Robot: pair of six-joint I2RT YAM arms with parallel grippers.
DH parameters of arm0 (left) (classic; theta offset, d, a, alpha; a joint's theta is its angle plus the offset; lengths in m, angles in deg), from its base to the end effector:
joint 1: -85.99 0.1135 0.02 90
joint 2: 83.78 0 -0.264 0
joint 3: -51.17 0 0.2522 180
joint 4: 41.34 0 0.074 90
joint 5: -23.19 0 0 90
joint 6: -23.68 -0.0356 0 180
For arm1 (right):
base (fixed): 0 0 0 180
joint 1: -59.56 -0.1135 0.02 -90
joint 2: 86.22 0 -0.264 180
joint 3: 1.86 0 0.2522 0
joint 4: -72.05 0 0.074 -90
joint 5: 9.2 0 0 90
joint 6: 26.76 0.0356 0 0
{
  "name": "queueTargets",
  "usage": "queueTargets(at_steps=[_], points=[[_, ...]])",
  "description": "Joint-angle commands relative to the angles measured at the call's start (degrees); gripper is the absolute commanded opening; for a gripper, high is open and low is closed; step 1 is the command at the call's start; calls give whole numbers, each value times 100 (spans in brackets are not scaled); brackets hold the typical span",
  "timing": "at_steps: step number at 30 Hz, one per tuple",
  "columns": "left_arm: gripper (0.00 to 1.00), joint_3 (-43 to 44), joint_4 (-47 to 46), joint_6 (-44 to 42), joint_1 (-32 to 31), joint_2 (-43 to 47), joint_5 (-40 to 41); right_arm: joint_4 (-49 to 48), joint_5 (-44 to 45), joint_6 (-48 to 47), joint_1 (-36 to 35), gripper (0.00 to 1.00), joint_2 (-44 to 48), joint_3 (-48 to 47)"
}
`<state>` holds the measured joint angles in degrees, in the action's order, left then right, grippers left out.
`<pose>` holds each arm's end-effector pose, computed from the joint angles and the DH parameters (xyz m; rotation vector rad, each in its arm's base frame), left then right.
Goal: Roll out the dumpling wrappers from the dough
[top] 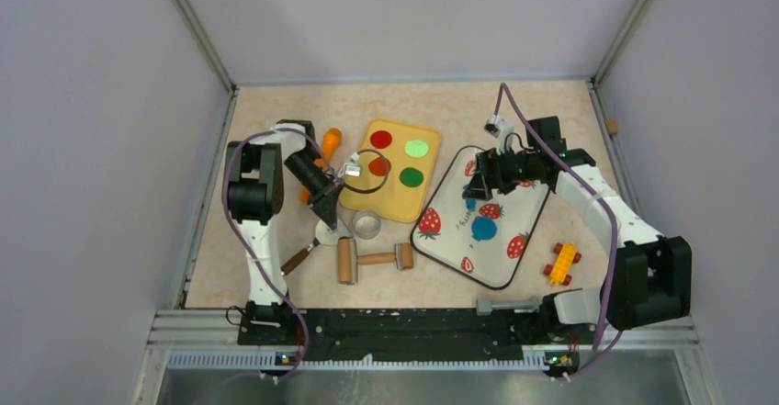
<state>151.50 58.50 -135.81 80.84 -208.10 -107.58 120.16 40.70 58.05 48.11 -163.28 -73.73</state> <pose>0.3396 -0.0539 0.1451 -1.4074 -2.3542 1.2986 0.2626 0.0766 0.2668 -0.6331 2.3265 0.9156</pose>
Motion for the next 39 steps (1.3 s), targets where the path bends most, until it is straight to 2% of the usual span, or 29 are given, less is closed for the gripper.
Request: queueTargets(at_steps=[1,6,10,11,14,16,18,19,20,22,24,25,26,28,32,35,39], points=[[0,-19,481,-453,40,373,138,-41,-41,-99,36,76,114,-178],[0,-315,495,-403,153,1088,798,38,-4,-138,36,76,156,-357],[0,-131,502,-35,402,1510,590,233,91,-238,31,76,167,-586],[0,-17,503,148,430,1608,413,306,124,-263,32,76,161,-690],[0,314,491,760,444,1842,-796,468,432,-320,32,76,188,-1019],[0,607,484,1272,406,1877,-1709,432,981,-124,36,72,285,-1287],[0,974,215,1998,281,1900,-2382,-171,1603,359,45,76,603,-1286],[0,1019,-197,2605,211,1969,-2585,-509,1687,545,41,78,737,-1212],[0,926,-1003,3430,128,2133,-2688,-674,1646,679,38,79,743,-1243],[0,355,-3155,5568,-9,2618,-2430,-695,1430,862,24,79,465,-1459],[0,-513,-6094,7726,-104,3194,-1638,-701,1296,1112,27,81,112,-1697],[0,-912,-7127,8827,-125,3440,-1122,-784,1087,1231,19,83,-53,-1737],[0,-1170,-7772,9488,-139,3586,-625,-908,886,1298,-23,88,-161,-1756],[0,-1372,-8441,10320,-176,3657,49,-1065,476,1247,-207,93,-365,-1866],[0,-1508,-8916,11621,-210,3555,797,-1357,-110,1555,-632,98,-841,-1933],[0,-1561,-8988,11860,-388,3546,1225,-1578,-506,1831,-823,97,-1121,-1955],[0,-1758,-9258,12097,-624,3517,1531,-1670,-569,1785,-1141,94,-1384,-2131]])
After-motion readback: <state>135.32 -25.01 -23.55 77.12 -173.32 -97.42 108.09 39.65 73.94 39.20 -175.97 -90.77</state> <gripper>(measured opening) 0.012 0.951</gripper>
